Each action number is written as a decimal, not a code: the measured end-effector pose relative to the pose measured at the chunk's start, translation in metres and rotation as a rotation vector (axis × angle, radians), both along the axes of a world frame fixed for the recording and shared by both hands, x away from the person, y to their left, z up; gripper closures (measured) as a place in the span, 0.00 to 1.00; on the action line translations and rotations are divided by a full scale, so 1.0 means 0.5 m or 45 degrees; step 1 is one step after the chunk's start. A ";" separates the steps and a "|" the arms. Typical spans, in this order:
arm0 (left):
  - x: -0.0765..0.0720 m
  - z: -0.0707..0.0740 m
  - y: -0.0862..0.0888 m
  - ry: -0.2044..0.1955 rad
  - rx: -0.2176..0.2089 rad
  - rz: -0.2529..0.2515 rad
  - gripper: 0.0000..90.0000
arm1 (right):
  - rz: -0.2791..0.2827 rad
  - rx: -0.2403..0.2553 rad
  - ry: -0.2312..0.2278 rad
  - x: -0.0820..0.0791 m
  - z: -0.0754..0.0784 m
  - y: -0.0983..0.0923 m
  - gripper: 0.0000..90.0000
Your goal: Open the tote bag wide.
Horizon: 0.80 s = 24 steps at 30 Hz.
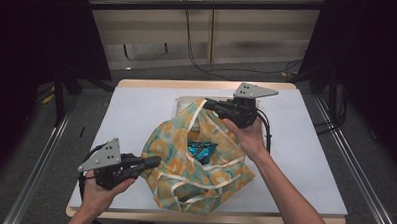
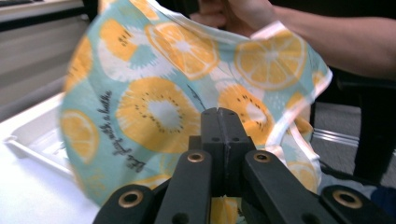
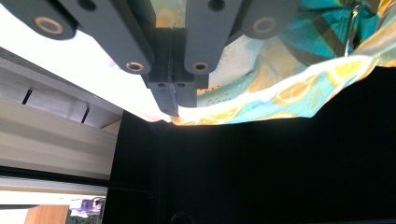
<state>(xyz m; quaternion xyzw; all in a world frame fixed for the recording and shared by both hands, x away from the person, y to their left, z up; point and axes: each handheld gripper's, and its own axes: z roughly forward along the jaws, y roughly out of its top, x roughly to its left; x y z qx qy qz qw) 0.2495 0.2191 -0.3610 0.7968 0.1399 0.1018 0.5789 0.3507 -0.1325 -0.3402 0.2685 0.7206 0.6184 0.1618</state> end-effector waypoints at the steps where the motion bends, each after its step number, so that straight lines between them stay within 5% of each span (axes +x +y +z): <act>1: 0.000 0.000 0.000 0.000 0.000 0.000 1.00 | -0.005 -0.001 0.000 0.001 0.001 0.000 1.00; 6: 0.029 0.018 0.037 -0.010 -0.062 0.084 1.00 | -0.012 -0.015 0.000 0.012 -0.005 -0.005 1.00; 10: 0.059 0.011 0.069 0.000 -0.061 0.182 1.00 | -0.031 -0.037 0.030 0.026 -0.025 -0.017 1.00; 13: 0.084 -0.022 0.084 0.079 -0.043 0.241 1.00 | -0.036 -0.059 0.054 0.028 -0.040 -0.021 0.99; 20: 0.096 -0.094 0.080 0.198 -0.025 0.223 1.00 | -0.050 -0.118 0.097 0.029 -0.083 -0.032 0.95; 24: 0.084 -0.108 0.070 0.219 0.005 0.175 1.00 | -0.049 -0.120 0.115 0.016 -0.103 -0.045 0.88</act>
